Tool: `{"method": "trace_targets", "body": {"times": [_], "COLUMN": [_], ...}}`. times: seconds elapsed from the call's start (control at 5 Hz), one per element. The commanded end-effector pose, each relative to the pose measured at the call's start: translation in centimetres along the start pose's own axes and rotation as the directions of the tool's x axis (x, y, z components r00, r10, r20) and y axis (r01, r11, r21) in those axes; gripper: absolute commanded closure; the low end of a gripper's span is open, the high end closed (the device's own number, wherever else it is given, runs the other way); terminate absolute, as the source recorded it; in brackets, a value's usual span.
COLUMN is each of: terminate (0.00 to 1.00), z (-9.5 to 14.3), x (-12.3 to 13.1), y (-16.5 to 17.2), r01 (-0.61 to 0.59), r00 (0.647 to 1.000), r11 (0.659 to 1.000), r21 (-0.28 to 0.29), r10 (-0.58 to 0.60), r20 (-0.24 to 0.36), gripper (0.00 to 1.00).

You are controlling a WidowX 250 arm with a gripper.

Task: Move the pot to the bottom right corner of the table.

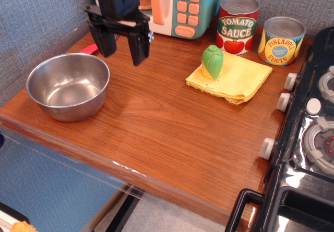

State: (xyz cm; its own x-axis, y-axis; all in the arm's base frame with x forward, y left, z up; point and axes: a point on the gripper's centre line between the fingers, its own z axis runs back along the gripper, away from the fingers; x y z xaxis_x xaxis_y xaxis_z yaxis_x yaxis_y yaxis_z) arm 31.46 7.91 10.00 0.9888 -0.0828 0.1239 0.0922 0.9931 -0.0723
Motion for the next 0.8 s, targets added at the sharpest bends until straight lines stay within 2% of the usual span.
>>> {"method": "trace_targets", "body": {"times": [0.0, 0.6], "terminate": [0.00, 0.00], "z": [-1.0, -5.3], "x": [-2.8, -3.1], "y": [1.1, 0.8], "r01": [-0.023, -0.167], "r00": [0.999, 0.978], "r11": [0.998, 0.976], "r21": [0.066, 0.141], "r10": [0.024, 0.182], "r20": [-0.024, -0.101], "gripper": [0.00, 0.00]}}
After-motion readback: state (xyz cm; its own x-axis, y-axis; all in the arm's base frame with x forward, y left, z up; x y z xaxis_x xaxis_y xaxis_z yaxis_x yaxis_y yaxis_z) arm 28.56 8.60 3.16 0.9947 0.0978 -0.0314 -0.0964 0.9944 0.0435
